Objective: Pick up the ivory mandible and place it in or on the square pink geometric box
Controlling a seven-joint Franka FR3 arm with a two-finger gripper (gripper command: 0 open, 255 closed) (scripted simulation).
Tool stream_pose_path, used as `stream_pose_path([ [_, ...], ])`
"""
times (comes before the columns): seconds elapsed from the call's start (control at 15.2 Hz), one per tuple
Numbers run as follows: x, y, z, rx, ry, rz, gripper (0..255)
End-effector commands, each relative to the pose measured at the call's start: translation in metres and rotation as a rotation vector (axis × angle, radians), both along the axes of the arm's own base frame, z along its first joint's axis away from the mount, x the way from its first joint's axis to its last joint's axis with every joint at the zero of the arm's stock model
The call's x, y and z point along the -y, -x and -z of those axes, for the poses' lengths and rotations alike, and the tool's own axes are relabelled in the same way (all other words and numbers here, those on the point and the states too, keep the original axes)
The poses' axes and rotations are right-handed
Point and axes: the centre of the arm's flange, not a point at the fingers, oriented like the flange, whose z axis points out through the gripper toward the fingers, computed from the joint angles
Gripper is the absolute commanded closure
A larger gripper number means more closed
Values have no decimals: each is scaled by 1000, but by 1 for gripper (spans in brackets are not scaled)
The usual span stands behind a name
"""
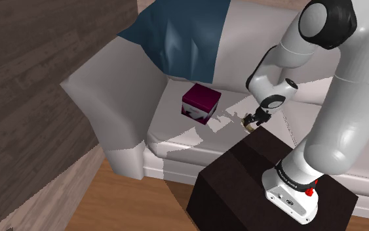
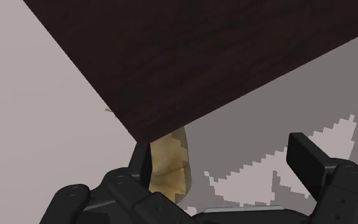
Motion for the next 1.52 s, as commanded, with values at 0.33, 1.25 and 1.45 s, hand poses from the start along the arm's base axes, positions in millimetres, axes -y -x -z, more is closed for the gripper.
stream_pose_path([
  [0.33,0,-4,29,4,-1,5,0],
  [1.25,0,-4,29,4,-1,5,255],
  [1.45,0,-4,29,4,-1,5,0],
])
